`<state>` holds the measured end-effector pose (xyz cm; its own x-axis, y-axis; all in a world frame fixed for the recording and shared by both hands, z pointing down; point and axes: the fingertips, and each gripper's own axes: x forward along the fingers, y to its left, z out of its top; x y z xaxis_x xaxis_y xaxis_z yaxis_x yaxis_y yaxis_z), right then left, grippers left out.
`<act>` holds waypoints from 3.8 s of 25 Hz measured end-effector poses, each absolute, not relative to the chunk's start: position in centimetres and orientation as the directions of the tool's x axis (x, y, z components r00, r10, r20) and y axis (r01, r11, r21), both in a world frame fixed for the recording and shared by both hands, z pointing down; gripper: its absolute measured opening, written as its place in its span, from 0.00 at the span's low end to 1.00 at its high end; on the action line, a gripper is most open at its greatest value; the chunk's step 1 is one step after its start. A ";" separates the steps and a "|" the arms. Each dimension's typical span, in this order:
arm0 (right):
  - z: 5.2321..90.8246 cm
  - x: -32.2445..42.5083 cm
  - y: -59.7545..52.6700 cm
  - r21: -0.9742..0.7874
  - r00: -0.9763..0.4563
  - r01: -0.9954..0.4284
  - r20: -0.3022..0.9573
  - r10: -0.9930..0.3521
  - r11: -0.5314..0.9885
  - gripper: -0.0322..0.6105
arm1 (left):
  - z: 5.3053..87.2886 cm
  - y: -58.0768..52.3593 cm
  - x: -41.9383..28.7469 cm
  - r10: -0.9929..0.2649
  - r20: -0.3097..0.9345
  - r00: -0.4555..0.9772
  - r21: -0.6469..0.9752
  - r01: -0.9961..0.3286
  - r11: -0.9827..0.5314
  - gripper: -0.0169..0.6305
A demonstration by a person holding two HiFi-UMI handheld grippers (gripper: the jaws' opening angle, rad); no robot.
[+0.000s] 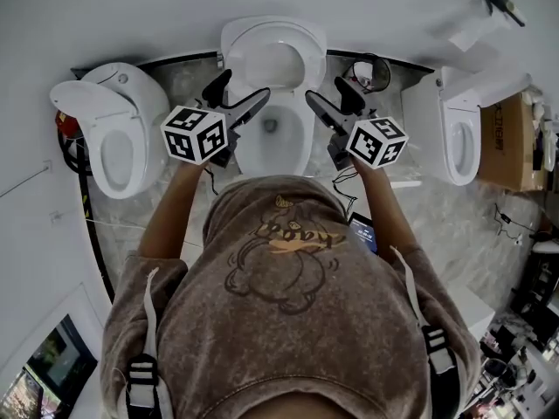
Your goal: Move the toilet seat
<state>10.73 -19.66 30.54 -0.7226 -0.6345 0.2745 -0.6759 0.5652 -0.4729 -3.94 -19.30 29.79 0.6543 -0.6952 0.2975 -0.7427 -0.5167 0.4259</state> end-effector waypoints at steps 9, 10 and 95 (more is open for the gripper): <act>28.3 13.1 -17.3 -0.341 -0.675 -0.734 0.263 -0.689 0.588 0.49 | 27.2 -17.1 -3.0 -0.724 0.191 0.663 0.413 -0.723 -0.554 0.61; 28.1 13.3 -17.2 -0.321 -0.672 -0.737 0.259 -0.693 0.595 0.46 | 27.0 -16.9 -3.1 -0.729 0.180 0.660 0.403 -0.726 -0.558 0.56; 30.5 13.7 -14.6 -0.158 -0.567 -0.824 0.213 -0.796 0.545 0.05 | 29.8 -13.9 -7.1 -0.849 0.160 0.503 0.284 -0.847 -0.448 0.04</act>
